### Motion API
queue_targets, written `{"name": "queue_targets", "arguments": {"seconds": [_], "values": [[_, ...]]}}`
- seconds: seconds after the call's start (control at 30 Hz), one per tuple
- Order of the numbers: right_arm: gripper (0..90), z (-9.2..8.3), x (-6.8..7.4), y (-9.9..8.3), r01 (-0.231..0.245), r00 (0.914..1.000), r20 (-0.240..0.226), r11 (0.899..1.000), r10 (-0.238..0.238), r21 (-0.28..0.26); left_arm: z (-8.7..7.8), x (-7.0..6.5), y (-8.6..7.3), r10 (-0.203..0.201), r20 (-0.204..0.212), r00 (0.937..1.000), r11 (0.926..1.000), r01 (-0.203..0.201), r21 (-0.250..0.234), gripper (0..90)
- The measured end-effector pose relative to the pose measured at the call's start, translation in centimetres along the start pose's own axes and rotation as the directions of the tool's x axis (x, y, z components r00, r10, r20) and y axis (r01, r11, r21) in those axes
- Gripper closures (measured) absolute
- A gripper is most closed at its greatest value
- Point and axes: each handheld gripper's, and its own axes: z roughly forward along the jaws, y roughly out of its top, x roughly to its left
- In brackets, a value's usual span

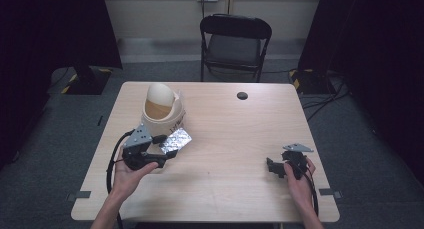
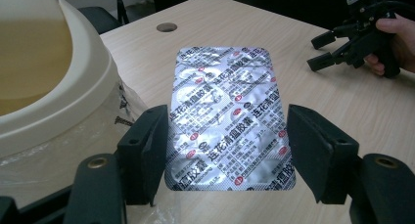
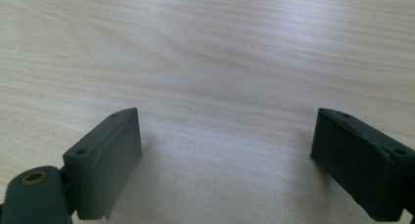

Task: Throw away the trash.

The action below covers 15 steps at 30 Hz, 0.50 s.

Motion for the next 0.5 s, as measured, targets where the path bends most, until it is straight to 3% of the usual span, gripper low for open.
{"name": "queue_targets", "arguments": {"seconds": [0.5], "values": [[10.4, 0.0, 0.0, 0.0, 0.000, 1.0000, 0.000, 1.000, 0.000, 0.000, -2.5, 1.8, 0.1, -0.031, -0.035, 0.9989, 0.9991, 0.030, -0.030, 34.2]]}}
